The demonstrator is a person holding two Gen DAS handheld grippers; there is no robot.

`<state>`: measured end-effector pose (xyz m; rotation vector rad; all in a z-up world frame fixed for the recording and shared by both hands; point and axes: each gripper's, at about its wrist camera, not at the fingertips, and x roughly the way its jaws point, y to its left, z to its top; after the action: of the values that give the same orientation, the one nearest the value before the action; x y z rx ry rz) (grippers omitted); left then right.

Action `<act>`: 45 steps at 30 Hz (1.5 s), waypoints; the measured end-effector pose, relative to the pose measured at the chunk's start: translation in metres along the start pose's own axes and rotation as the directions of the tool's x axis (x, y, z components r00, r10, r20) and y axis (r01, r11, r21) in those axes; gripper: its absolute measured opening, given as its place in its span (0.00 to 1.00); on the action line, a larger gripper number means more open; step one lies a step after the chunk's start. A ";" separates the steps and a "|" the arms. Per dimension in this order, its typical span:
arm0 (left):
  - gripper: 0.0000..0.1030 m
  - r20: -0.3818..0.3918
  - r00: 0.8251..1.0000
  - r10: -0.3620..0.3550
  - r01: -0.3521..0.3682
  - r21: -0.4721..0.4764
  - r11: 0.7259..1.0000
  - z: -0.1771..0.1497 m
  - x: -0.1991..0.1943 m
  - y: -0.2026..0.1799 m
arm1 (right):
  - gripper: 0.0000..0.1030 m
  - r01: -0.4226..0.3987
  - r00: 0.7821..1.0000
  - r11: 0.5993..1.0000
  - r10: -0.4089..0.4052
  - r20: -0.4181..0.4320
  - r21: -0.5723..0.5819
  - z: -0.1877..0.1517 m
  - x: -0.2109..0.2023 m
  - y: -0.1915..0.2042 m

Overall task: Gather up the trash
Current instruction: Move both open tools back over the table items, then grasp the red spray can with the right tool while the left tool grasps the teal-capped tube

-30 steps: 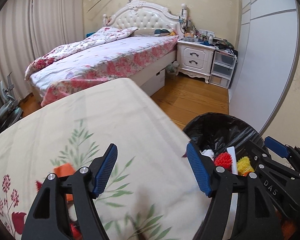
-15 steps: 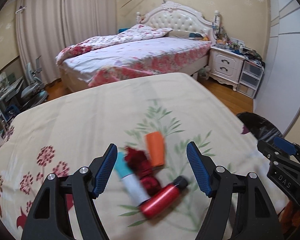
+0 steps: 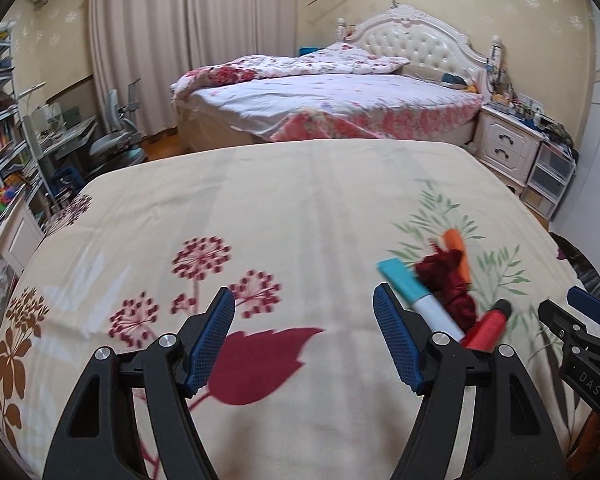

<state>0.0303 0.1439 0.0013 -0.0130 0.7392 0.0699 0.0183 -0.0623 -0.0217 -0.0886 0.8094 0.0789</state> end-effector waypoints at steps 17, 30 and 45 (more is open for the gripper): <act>0.68 -0.040 0.998 0.051 -0.055 -0.095 0.994 -0.014 0.006 0.058 | 0.49 -0.015 0.999 0.997 0.012 -0.037 -0.075 0.012 0.024 0.040; 0.68 -0.043 0.998 0.042 -0.046 -0.098 0.994 -0.014 0.009 0.058 | 0.49 -0.044 0.999 0.995 0.044 -0.009 -0.087 0.015 0.005 0.055; 0.68 -0.039 0.999 0.036 -0.039 -0.098 0.994 -0.015 0.009 0.057 | 0.26 -0.079 0.995 0.991 0.071 -0.071 -0.110 0.005 0.017 0.066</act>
<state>0.0233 0.2007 -0.0154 -0.0948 0.7732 0.1423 0.0268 0.0044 -0.0340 -0.1680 0.8746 0.1938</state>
